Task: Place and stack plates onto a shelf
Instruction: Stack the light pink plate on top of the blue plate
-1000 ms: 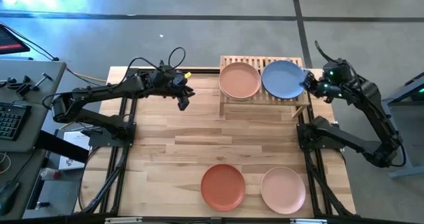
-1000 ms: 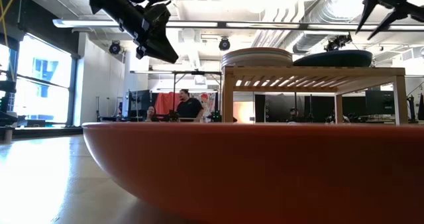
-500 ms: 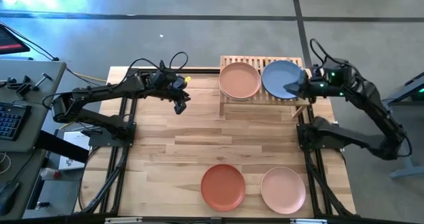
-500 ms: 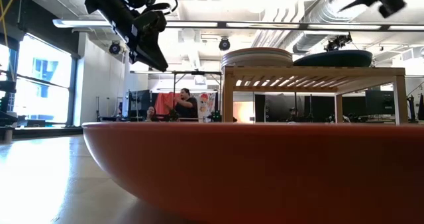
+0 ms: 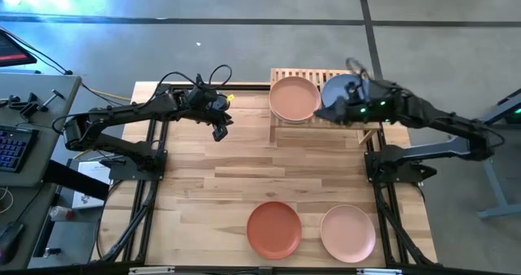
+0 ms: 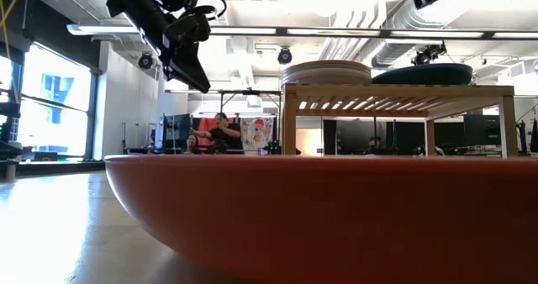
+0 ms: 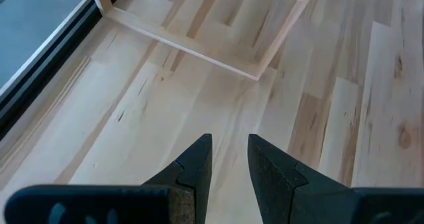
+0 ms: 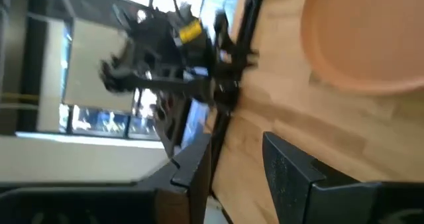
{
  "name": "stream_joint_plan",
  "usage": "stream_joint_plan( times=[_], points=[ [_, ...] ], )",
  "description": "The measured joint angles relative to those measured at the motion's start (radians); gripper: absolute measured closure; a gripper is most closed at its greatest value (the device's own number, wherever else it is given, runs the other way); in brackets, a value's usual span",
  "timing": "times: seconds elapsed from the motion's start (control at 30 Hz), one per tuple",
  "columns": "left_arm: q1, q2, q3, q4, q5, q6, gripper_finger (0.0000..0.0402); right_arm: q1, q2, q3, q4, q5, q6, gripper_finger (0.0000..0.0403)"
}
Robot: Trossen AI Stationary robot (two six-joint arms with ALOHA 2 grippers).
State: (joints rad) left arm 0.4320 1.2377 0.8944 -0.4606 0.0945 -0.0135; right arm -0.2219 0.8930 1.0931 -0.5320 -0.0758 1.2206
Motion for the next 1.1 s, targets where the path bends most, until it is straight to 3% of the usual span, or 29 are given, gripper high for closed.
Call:
stream_joint_plan(
  times=[0.43, 0.63, 1.1],
  points=[
    [0.0, 0.0, 0.0, 0.0, -0.013, 0.037, 0.0316, 0.31, 0.158, 0.0, -0.004, 0.028, 0.033, 0.0284],
    [0.0, 0.0, 0.0, 0.0, -0.013, -0.059, 0.0316, 0.416, 0.186, 0.0, -0.04, 0.041, 0.004, 0.0284],
    [-0.001, 0.0, 0.0, -0.018, -0.011, -0.315, 0.0316, 0.633, 0.211, 0.0, -0.319, 0.037, 0.008, 0.0284]
  ],
)
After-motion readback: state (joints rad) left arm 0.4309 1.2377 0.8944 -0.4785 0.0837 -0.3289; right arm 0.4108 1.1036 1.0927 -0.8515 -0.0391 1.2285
